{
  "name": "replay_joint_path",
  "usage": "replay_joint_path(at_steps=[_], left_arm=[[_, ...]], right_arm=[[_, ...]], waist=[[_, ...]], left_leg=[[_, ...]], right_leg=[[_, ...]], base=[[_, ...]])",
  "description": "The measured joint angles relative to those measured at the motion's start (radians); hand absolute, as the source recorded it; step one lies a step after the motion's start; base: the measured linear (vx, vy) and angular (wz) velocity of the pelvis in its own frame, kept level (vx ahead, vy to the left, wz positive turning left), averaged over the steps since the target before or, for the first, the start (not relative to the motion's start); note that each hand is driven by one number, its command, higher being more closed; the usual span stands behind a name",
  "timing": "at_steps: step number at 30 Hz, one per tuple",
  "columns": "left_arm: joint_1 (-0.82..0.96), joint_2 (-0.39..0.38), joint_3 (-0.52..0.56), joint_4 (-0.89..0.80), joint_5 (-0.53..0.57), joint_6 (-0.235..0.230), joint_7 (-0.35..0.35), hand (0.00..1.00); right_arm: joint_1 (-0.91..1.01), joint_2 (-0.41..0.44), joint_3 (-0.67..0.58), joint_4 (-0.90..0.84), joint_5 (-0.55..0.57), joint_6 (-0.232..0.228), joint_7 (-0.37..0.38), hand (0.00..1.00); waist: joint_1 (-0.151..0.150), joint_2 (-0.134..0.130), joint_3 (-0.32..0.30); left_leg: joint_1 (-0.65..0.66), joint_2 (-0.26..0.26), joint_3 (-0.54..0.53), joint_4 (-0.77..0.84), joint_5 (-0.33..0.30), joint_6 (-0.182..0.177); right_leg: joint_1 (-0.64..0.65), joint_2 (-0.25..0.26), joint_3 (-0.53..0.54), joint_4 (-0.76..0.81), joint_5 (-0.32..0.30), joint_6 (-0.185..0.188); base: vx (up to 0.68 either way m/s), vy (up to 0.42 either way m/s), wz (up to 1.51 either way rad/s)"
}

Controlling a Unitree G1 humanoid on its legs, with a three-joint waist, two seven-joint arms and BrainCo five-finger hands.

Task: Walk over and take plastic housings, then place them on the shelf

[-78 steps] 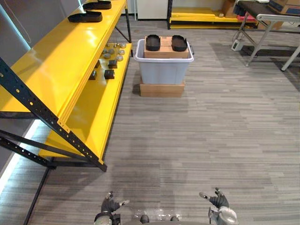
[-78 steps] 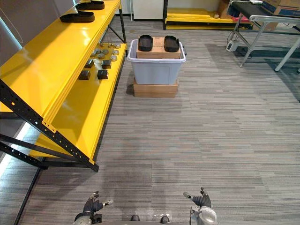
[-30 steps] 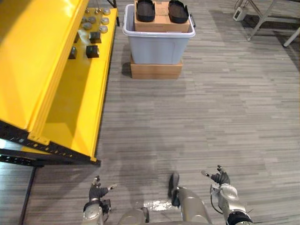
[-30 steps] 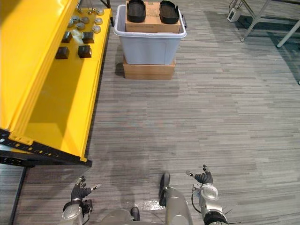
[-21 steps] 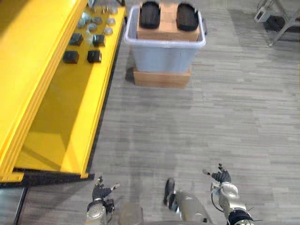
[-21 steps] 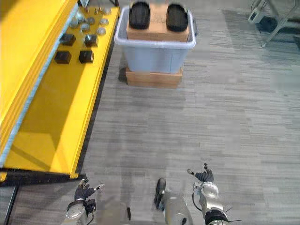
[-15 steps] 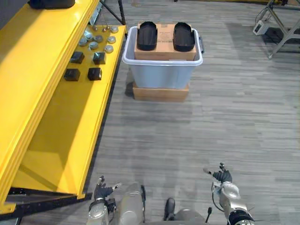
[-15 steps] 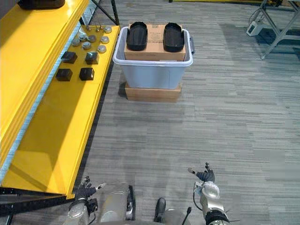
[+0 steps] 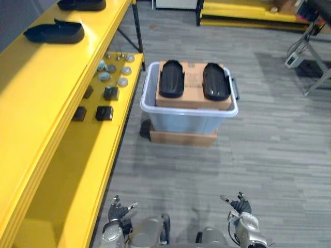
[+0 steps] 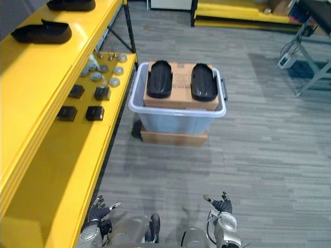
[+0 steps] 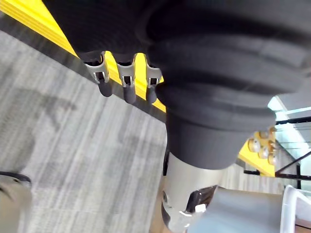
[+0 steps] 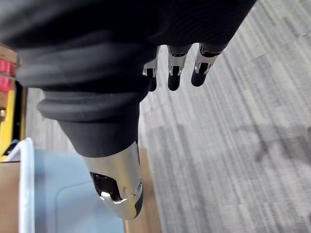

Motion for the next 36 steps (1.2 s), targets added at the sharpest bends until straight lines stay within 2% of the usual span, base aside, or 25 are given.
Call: replay_joint_path(at_steps=[2, 3, 4, 5, 6, 7, 8, 9, 10, 11, 12, 13, 15, 17, 18, 19, 22, 25, 30, 33, 36], left_arm=[[-0.014, 0.005, -0.001, 0.018, 0.001, 0.000, 0.000, 0.00], [-0.018, 0.015, -0.002, 0.035, 0.002, 0.000, 0.001, 0.00], [-0.018, 0.021, -0.002, 0.044, 0.003, 0.000, 0.001, 0.00], [-0.018, 0.023, -0.005, 0.072, 0.009, 0.000, 0.001, 0.00], [-0.016, 0.022, -0.002, 0.084, 0.009, -0.001, 0.001, 0.00], [-0.011, 0.018, 0.002, 0.100, 0.010, 0.000, 0.001, 0.00], [-0.015, 0.008, 0.005, 0.110, 0.010, 0.000, 0.001, 0.00], [-0.014, -0.002, 0.011, 0.110, 0.010, 0.000, 0.001, 0.00], [-0.010, -0.023, 0.030, 0.109, 0.010, 0.000, 0.001, 0.00], [-0.006, -0.031, 0.030, 0.109, 0.009, -0.002, 0.001, 0.00], [-0.006, -0.031, 0.029, 0.109, 0.008, -0.002, 0.000, 0.00], [-0.008, -0.031, 0.029, 0.109, 0.007, -0.002, 0.000, 0.00], [-0.007, -0.031, 0.029, 0.109, 0.000, -0.002, 0.001, 0.00], [-0.007, -0.031, 0.025, 0.111, 0.000, -0.001, 0.001, 0.00], [-0.008, -0.033, 0.007, 0.112, 0.000, -0.001, 0.000, 0.00], [-0.014, -0.024, -0.008, 0.122, 0.000, 0.000, 0.000, 0.00], [-0.018, 0.001, -0.013, 0.134, 0.001, -0.001, 0.001, 0.00], [-0.009, 0.025, -0.014, 0.143, 0.003, 0.000, -0.001, 0.00], [-0.007, 0.054, -0.014, 0.143, 0.010, 0.000, -0.001, 0.00], [-0.006, 0.061, -0.014, 0.140, 0.013, -0.001, -0.002, 0.00], [0.016, 0.061, -0.015, 0.116, 0.013, -0.002, -0.010, 0.00]], right_arm=[[-0.001, 0.000, 0.000, 0.008, 0.000, 0.001, 0.000, 0.00], [-0.008, 0.000, 0.000, 0.030, 0.000, 0.002, 0.000, 0.00], [-0.011, -0.002, -0.001, 0.041, 0.000, 0.003, -0.001, 0.00], [-0.009, -0.007, -0.002, 0.066, 0.000, 0.006, -0.001, 0.00], [-0.008, -0.011, -0.002, 0.072, 0.000, 0.009, -0.001, 0.00], [-0.017, -0.012, -0.003, 0.078, -0.001, 0.011, -0.001, 0.00], [-0.031, -0.013, -0.007, 0.079, -0.002, 0.012, -0.001, 0.00], [-0.031, -0.015, -0.007, 0.077, -0.002, 0.011, -0.001, 0.00], [-0.029, -0.022, 0.007, 0.073, -0.001, 0.011, -0.001, 0.00], [-0.028, -0.024, 0.015, 0.063, 0.001, 0.008, -0.001, 0.00], [-0.031, -0.021, 0.015, 0.059, 0.002, 0.006, -0.002, 0.00], [-0.038, -0.020, 0.012, 0.059, 0.005, -0.001, -0.003, 0.00], [-0.049, -0.022, 0.006, 0.060, 0.014, -0.005, -0.003, 0.00], [-0.039, -0.022, -0.012, 0.069, 0.014, -0.006, -0.004, 0.00], [-0.019, -0.032, -0.020, 0.071, 0.015, -0.007, -0.004, 0.00], [-0.009, -0.033, -0.037, 0.094, 0.015, -0.005, -0.005, 0.00], [0.039, -0.033, -0.056, 0.109, 0.015, 0.002, -0.006, 0.00], [0.046, -0.039, -0.073, 0.108, 0.015, 0.002, -0.005, 0.00], [0.043, -0.079, -0.162, 0.095, 0.019, 0.002, -0.011, 0.00], [0.037, -0.139, -0.239, 0.005, 0.036, 0.000, -0.038, 0.00], [0.061, -0.191, -0.282, -0.198, 0.054, -0.003, -0.079, 0.00]], waist=[[-0.009, -0.008, -0.006], [-0.017, -0.018, -0.011], [-0.025, -0.028, -0.017], [-0.038, -0.020, -0.031], [-0.040, -0.014, -0.044], [-0.029, 0.010, -0.056], [-0.029, 0.016, -0.054], [-0.031, 0.021, -0.054], [-0.026, 0.030, -0.053], [-0.018, 0.031, -0.052], [-0.018, 0.033, -0.052], [-0.018, 0.032, -0.052], [-0.015, 0.032, -0.051], [-0.016, 0.039, -0.055], [-0.022, 0.064, -0.065], [-0.021, 0.067, -0.066], [-0.025, 0.044, -0.078], [-0.026, 0.038, -0.084], [-0.038, 0.037, -0.089], [-0.052, 0.035, -0.091], [-0.066, 0.032, -0.102]], left_leg=[[0.054, 0.022, -0.035, -0.046, -0.017, -0.037], [0.074, 0.021, -0.050, -0.065, -0.019, -0.058], [0.090, 0.022, -0.060, -0.077, -0.025, -0.068], [0.128, 0.041, -0.103, -0.089, -0.049, -0.111], [0.133, 0.060, -0.115, -0.087, -0.057, -0.123], [0.124, 0.087, -0.131, -0.064, -0.046, -0.150], [0.102, 0.085, -0.142, 0.014, -0.019, -0.194], [0.081, 0.086, -0.149, 0.093, -0.007, -0.215], [0.005, 0.091, -0.151, 0.312, 0.051, -0.231], [-0.075, 0.111, -0.140, 0.502, 0.069, -0.228], [-0.105, 0.124, -0.121, 0.557, 0.052, -0.223], [-0.156, 0.152, -0.087, 0.593, 0.026, -0.188], [-0.212, 0.175, -0.066, 0.520, -0.010, -0.177], [-0.225, 0.178, -0.078, 0.326, -0.009, -0.191], [-0.214, 0.185, -0.103, 0.138, 0.063, -0.218], [-0.196, 0.186, -0.098, 0.087, 0.099, -0.184], [-0.141, 0.132, -0.063, -0.001, 0.115, -0.160], [-0.089, 0.109, -0.023, -0.074, 0.135, -0.141], [-0.044, 0.100, 0.018, -0.148, 0.155, -0.134], [-0.027, 0.092, 0.045, -0.177, 0.158, -0.131], [-0.021, 0.087, 0.071, -0.223, 0.177, -0.128]], right_leg=[[-0.025, 0.066, 0.023, -0.355, 0.089, 0.015], [-0.024, 0.085, 0.058, -0.495, 0.165, 0.020], [-0.024, 0.092, 0.081, -0.534, 0.226, 0.023], [-0.002, 0.124, 0.121, -0.565, 0.385, -0.043], [0.002, 0.138, 0.124, -0.564, 0.401, -0.071], [0.009, 0.156, 0.101, -0.539, 0.373, -0.094], [0.030, 0.161, 0.091, -0.526, 0.338, -0.101], [0.054, 0.166, 0.087, -0.532, 0.325, -0.106], [0.123, 0.178, 0.082, -0.565, 0.305, -0.109], [0.185, 0.188, 0.082, -0.595, 0.293, -0.120], [0.211, 0.191, 0.082, -0.606, 0.287, -0.124], [0.253, 0.198, 0.091, -0.634, 0.285, -0.127], [0.294, 0.198, 0.112, -0.670, 0.281, -0.121], [0.318, 0.194, 0.120, -0.681, 0.272, -0.102], [0.326, 0.203, 0.119, -0.681, 0.261, -0.080], [0.332, 0.198, 0.129, -0.682, 0.254, -0.057], [0.342, 0.143, 0.157, -0.685, 0.239, -0.026], [0.344, 0.126, 0.192, -0.705, 0.244, -0.012], [0.343, 0.119, 0.232, -0.718, 0.249, -0.005], [0.337, 0.119, 0.262, -0.726, 0.250, -0.002], [0.309, 0.119, 0.290, -0.730, 0.255, 0.003]], base=[[0.50, -0.117, 0.37], [0.37, -0.122, 0.44], [0.52, -0.225, 0.66], [0.54, -0.250, 0.55], [0.66, -0.282, 0.41], [0.53, -0.225, 0.15], [0.51, -0.214, 0.13], [0.47, -0.223, 0.18], [0.42, -0.168, 0.07], [0.38, -0.138, 0.02], [0.34, -0.089, -0.07], [0.30, -0.061, -0.11], [0.30, -0.006, -0.27], [0.18, 0.096, -0.20], [0.14, 0.177, -0.07], [0.14, 0.174, -0.06], [0.17, 0.148, -0.07], [0.09, 0.075, -0.34], [0.07, 0.019, -0.24], [0.02, 0.022, -0.30], [0.01, 0.011, -0.25]])
